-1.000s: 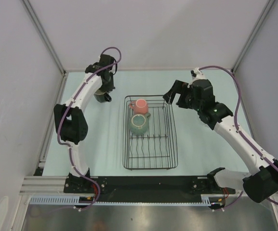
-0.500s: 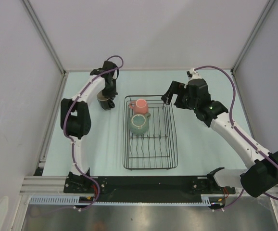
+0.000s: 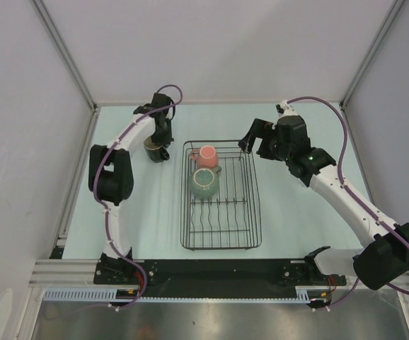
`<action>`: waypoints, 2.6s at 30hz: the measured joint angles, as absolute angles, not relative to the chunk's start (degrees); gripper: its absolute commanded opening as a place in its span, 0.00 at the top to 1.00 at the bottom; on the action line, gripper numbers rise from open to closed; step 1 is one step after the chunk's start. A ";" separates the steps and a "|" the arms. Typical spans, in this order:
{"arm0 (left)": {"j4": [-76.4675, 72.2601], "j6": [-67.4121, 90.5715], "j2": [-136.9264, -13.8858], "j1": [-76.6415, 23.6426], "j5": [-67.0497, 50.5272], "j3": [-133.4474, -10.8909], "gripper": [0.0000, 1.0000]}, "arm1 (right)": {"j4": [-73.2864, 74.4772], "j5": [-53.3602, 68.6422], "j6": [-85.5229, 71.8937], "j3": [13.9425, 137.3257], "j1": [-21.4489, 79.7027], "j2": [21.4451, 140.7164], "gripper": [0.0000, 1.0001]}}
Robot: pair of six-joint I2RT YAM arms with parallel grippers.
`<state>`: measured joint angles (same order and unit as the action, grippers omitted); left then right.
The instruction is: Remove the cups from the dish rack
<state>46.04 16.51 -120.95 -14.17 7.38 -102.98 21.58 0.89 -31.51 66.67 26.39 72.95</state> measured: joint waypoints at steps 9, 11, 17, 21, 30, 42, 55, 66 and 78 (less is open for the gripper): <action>44.10 16.53 -118.41 -14.09 8.69 -99.50 0.41 | 21.47 0.89 -31.75 66.57 26.41 72.95 0.00; 44.07 16.67 -117.27 -14.06 8.73 -99.29 0.36 | 21.47 0.89 -31.90 66.52 26.44 72.95 0.00; 43.72 16.99 -112.62 -14.06 8.80 -99.29 0.12 | 21.28 0.86 -31.90 66.48 26.70 72.95 0.00; 44.27 18.33 -109.14 -14.09 8.97 -100.14 0.00 | 21.78 -1.13 -31.22 66.54 27.42 72.99 0.00; 44.69 19.84 -94.50 -20.53 16.64 -102.26 0.00 | 27.90 -17.67 -23.35 75.92 34.92 83.18 0.00; 40.45 24.14 -69.23 -24.77 17.34 -71.35 0.00 | 28.77 -19.14 -16.25 84.42 42.24 93.71 0.00; 38.74 24.01 -55.90 -24.99 17.85 -63.99 0.00 | 28.18 -16.60 -14.48 95.11 45.67 112.01 0.00; 39.72 24.05 -55.88 -25.12 17.85 -61.54 0.00 | 28.58 -15.99 -14.52 100.33 44.80 117.23 0.00; 39.46 24.05 -57.60 -25.12 17.82 -60.42 0.00 | 28.95 -14.35 -15.88 100.71 42.89 119.79 0.19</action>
<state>39.46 24.05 -57.60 -25.12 17.82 -60.42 28.95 -14.35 -15.88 100.71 42.89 119.79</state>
